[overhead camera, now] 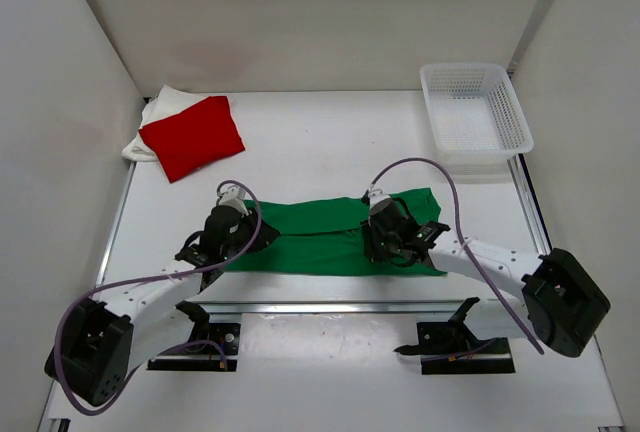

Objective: Fold and stack the t-shirts
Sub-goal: Fold the other side of the tshirt into a rectangle

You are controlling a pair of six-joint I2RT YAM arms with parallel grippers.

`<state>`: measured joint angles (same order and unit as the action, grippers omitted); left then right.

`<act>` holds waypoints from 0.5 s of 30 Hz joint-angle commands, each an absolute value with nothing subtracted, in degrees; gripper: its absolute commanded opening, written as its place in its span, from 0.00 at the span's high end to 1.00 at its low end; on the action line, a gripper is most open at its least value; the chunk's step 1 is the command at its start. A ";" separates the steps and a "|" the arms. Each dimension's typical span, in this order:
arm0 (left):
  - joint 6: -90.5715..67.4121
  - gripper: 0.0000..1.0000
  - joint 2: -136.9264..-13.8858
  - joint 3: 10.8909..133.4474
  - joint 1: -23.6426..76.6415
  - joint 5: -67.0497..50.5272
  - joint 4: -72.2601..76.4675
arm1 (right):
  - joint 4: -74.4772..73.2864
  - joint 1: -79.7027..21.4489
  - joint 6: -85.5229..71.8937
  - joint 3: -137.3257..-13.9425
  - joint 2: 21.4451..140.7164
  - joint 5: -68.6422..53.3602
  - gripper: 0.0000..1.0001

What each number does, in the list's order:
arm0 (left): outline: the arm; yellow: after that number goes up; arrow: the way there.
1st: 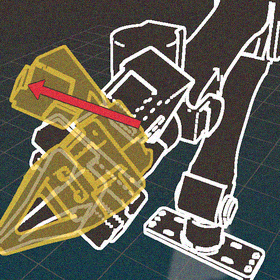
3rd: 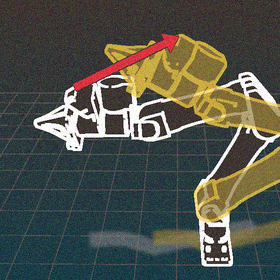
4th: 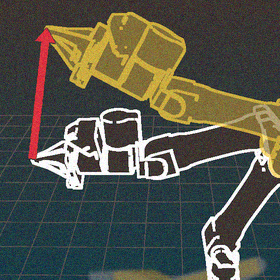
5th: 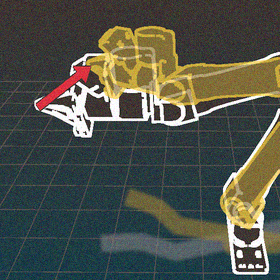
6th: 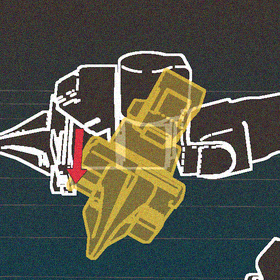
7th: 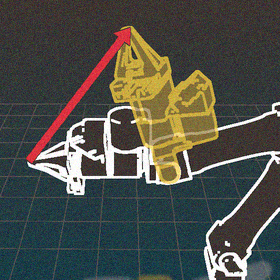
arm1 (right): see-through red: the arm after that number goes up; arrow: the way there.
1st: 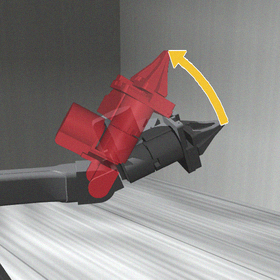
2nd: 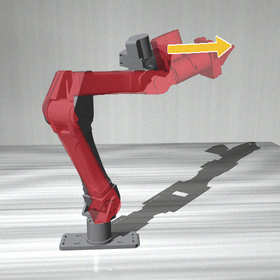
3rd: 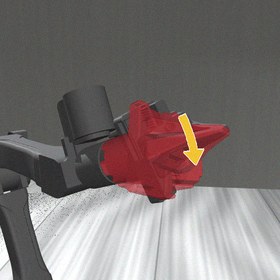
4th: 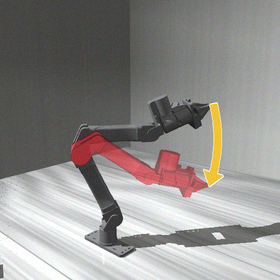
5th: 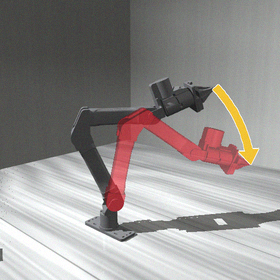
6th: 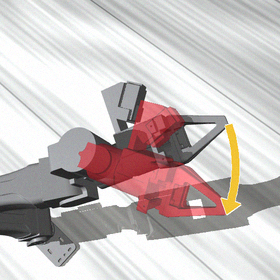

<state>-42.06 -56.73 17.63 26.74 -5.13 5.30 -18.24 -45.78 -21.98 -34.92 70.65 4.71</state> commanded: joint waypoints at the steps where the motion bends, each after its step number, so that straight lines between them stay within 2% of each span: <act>1: -42.98 0.72 -57.30 17.05 28.91 -4.83 11.24 | -9.93 -41.50 -20.22 -37.17 72.41 2.29 0.81; 9: -43.34 0.72 -60.11 15.12 28.30 -6.86 15.38 | -9.41 -34.89 -17.05 -35.86 75.85 1.49 0.79; 15: -43.51 0.72 -63.01 16.08 29.36 -6.59 16.69 | -7.55 -32.69 -16.70 -35.85 77.34 -1.15 0.65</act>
<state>-43.57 -62.33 15.38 29.02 -5.63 14.06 -10.57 -33.04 -17.82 -35.46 76.38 0.08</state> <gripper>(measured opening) 0.278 0.335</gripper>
